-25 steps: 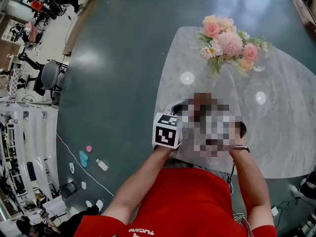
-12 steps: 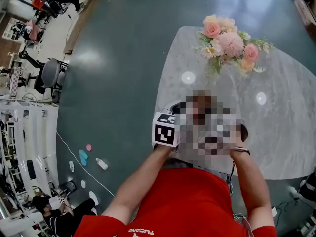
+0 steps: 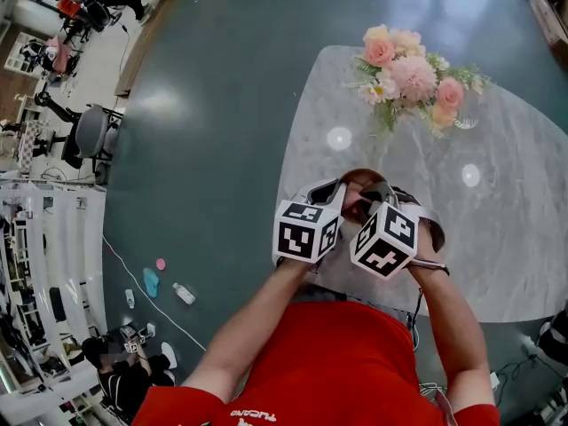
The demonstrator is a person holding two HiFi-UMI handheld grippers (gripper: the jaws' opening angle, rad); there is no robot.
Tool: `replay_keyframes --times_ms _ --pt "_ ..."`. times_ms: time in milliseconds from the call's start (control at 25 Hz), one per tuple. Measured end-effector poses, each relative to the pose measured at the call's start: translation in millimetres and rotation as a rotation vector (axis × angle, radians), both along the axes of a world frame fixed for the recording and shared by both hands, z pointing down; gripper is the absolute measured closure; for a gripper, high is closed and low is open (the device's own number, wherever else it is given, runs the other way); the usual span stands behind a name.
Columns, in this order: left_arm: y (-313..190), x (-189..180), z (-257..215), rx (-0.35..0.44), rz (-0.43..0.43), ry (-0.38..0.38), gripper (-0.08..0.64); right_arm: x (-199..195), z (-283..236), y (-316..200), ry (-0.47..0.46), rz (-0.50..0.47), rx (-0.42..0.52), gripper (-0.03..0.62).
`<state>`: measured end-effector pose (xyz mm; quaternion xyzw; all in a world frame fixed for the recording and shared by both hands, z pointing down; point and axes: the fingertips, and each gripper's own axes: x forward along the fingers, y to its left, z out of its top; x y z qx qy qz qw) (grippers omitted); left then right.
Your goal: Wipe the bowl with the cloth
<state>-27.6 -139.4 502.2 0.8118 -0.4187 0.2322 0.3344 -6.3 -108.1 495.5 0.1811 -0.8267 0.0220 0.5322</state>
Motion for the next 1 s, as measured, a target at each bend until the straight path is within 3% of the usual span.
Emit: replay_keyframes --times_ms 320,520,720,1000 --pt "-8.1 -11.3 11.2 -0.045 -0.051 0.0 0.54 13.9 -36.0 -29.1 -0.173 0.145 0.121 0.571" --pt "-11.8 -12.6 18.6 -0.071 -0.066 -0.02 0.538 41.6 -61.5 -37.2 -0.203 0.224 0.198 0.571" --pt "-20.9 -8.9 27.8 -0.094 -0.071 -0.037 0.537 84.3 -52.9 -49.6 -0.108 0.288 0.248 0.571" --pt "-29.6 -7.9 29.6 -0.122 -0.09 -0.039 0.537 115.0 7.9 -51.7 0.017 0.335 0.182 0.571"
